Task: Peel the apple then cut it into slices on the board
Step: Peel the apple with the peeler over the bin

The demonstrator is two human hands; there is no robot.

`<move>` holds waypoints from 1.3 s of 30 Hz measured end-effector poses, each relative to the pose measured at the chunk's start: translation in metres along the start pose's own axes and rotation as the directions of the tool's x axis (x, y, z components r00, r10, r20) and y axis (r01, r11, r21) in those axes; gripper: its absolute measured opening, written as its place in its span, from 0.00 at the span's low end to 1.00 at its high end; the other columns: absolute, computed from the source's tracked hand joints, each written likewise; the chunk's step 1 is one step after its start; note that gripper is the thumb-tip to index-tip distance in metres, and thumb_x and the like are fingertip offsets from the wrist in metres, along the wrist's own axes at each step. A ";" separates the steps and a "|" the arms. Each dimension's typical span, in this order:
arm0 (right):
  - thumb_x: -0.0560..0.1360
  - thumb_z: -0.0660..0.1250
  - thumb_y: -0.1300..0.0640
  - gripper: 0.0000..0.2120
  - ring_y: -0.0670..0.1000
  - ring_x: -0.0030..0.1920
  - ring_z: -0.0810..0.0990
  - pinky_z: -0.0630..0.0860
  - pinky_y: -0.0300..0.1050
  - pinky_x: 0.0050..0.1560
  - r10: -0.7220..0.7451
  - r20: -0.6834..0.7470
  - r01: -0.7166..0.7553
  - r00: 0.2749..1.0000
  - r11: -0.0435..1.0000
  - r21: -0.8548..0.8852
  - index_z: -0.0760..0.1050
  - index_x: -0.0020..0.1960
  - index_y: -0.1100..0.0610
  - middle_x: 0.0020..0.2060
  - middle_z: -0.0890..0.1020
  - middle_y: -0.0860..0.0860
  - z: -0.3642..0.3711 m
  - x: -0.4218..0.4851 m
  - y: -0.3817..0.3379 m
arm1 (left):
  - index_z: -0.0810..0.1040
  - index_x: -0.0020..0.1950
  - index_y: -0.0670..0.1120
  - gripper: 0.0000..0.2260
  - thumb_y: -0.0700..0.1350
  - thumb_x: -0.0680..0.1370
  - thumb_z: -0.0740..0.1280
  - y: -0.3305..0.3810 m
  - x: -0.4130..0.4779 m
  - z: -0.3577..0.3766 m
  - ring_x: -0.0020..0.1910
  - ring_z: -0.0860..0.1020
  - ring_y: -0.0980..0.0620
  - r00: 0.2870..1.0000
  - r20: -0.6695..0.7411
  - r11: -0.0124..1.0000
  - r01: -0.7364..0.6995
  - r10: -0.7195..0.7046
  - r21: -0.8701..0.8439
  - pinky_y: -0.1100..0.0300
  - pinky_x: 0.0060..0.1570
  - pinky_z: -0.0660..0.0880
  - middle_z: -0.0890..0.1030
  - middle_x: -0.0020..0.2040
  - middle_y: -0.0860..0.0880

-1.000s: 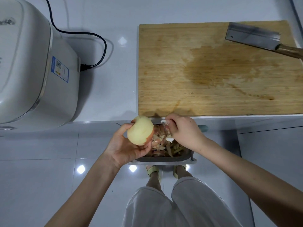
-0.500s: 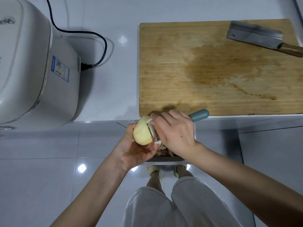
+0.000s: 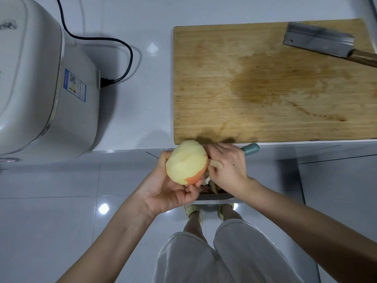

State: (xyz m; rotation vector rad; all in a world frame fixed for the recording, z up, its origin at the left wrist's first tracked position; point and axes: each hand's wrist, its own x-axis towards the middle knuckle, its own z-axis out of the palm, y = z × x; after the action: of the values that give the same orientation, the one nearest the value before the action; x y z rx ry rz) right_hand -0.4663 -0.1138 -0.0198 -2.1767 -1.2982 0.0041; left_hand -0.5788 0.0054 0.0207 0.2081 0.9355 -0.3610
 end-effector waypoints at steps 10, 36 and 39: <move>0.76 0.54 0.37 0.23 0.49 0.38 0.77 0.68 0.42 0.34 0.463 0.650 -0.130 0.603 0.860 -0.493 0.73 0.37 0.55 0.32 0.75 0.48 -0.002 0.005 -0.002 | 0.72 0.63 0.41 0.36 0.40 0.56 0.78 0.014 0.002 -0.021 0.47 0.77 0.44 0.987 0.160 0.980 0.017 0.016 -0.200 0.51 0.38 0.80 0.79 0.52 0.39; 0.80 0.54 0.47 0.16 0.50 0.34 0.73 0.67 0.43 0.36 0.407 0.688 0.355 0.602 0.635 -0.686 0.75 0.44 0.55 0.35 0.76 0.48 0.008 0.002 0.007 | 0.73 0.57 0.37 0.21 0.50 0.71 0.63 0.005 0.023 -0.018 0.39 0.75 0.45 0.998 0.035 0.966 -0.050 0.061 -0.253 0.35 0.51 0.76 0.77 0.44 0.38; 0.79 0.54 0.45 0.16 0.50 0.34 0.73 0.65 0.41 0.35 0.352 0.647 0.270 0.676 0.699 -0.662 0.70 0.40 0.55 0.36 0.77 0.48 0.008 0.001 0.006 | 0.74 0.57 0.37 0.21 0.50 0.70 0.64 0.001 0.030 -0.012 0.39 0.76 0.44 0.993 0.061 0.952 -0.077 0.100 -0.297 0.35 0.56 0.71 0.78 0.44 0.39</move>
State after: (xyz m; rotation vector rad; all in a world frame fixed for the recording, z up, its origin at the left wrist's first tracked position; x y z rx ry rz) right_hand -0.4634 -0.1114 -0.0291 -3.0797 -1.9305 0.5673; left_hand -0.5716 0.0038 -0.0107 -0.0372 0.8899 -0.1416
